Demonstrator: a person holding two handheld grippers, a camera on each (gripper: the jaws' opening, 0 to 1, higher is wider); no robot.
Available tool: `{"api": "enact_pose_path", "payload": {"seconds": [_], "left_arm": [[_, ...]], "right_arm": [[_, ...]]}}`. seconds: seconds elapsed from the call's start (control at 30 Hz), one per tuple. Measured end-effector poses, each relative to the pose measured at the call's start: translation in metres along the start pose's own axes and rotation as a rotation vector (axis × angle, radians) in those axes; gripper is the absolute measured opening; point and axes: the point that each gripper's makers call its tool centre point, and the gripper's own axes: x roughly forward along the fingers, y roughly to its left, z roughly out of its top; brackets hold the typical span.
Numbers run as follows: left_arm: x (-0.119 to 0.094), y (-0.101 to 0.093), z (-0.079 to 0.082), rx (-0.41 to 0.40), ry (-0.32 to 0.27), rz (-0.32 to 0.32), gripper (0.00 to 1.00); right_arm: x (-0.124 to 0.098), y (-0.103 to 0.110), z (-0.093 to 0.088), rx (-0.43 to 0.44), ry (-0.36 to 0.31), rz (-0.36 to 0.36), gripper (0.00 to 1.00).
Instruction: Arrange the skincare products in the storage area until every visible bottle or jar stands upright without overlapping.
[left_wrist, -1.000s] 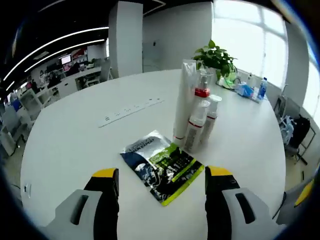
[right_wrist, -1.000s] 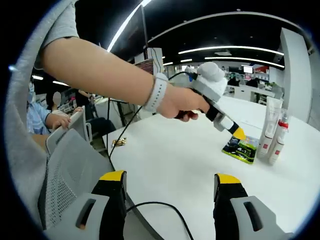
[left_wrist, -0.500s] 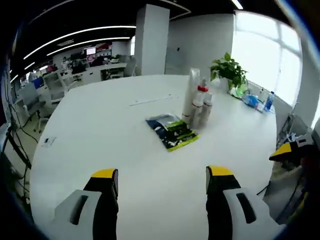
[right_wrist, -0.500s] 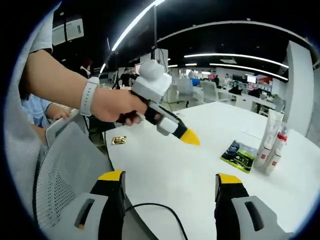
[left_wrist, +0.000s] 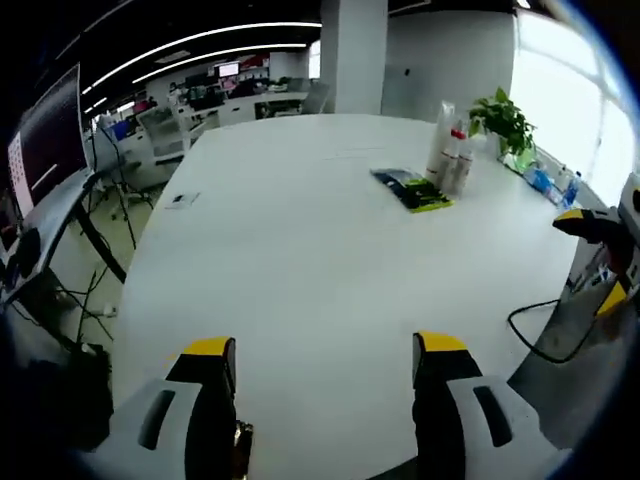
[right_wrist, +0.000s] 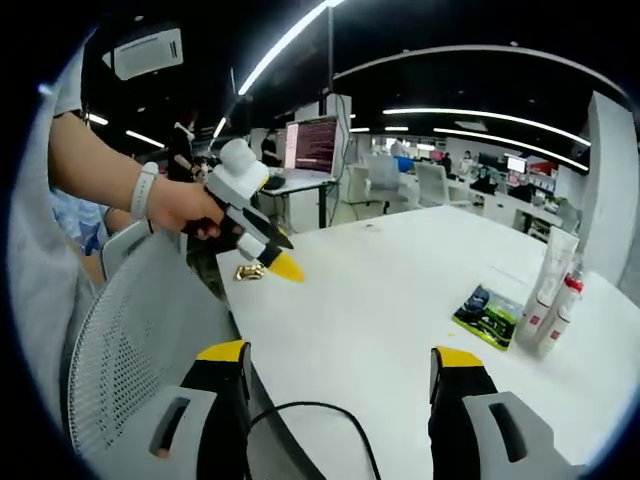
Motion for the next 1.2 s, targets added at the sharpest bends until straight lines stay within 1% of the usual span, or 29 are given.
{"api": "enact_pose_path", "payload": {"seconds": [0.13,0.23,0.27,0.33,0.4,0.5,0.57,0.67,0.73,0.83,0.9,0.97,1.03,1.13,1.2], "left_arm": [[-0.010,0.024,-0.012,0.039,0.050,0.025,0.64],[-0.017,0.039,-0.020,0.072,0.089,0.026,0.63],[-0.019,0.046,-0.025,0.098,0.113,0.030,0.63],[-0.023,0.055,-0.030,0.125,0.138,0.040,0.62],[-0.026,0.067,-0.038,0.207,0.188,0.040,0.62],[-0.028,0.073,-0.051,0.268,0.256,0.017,0.62],[-0.026,0.078,-0.058,0.283,0.290,0.016,0.61],[-0.023,0.083,-0.067,0.285,0.328,0.006,0.62],[-0.021,0.081,-0.070,0.275,0.332,-0.012,0.63],[-0.017,0.081,-0.079,0.261,0.355,-0.038,0.63],[-0.016,0.082,-0.086,0.252,0.378,-0.045,0.62],[-0.014,0.085,-0.093,0.261,0.406,-0.046,0.61],[-0.013,0.085,-0.094,0.265,0.414,-0.052,0.60],[-0.012,0.087,-0.094,0.262,0.419,-0.046,0.56],[-0.011,0.085,-0.093,0.251,0.412,-0.057,0.56]], "right_arm": [[0.001,0.001,-0.001,-0.002,0.005,0.007,0.73],[0.001,0.001,-0.001,0.003,0.009,0.011,0.73],[0.001,0.002,-0.001,0.004,0.008,0.013,0.73],[0.001,0.002,-0.002,0.004,0.010,0.016,0.73],[0.002,0.003,-0.003,0.002,0.016,0.019,0.73],[0.002,0.004,-0.004,0.002,0.022,0.024,0.73],[0.003,0.004,-0.005,0.001,0.028,0.028,0.73],[0.004,0.004,-0.007,0.006,0.038,0.031,0.72],[0.005,0.004,-0.007,0.006,0.043,0.033,0.72],[0.005,0.004,-0.007,0.008,0.044,0.034,0.72],[0.006,0.004,-0.009,0.010,0.051,0.032,0.72],[0.006,0.003,-0.010,0.010,0.052,0.031,0.72],[0.006,0.002,-0.011,0.011,0.058,0.028,0.72],[0.006,0.002,-0.012,0.015,0.061,0.027,0.72],[0.007,0.001,-0.013,0.018,0.064,0.025,0.72]]}}
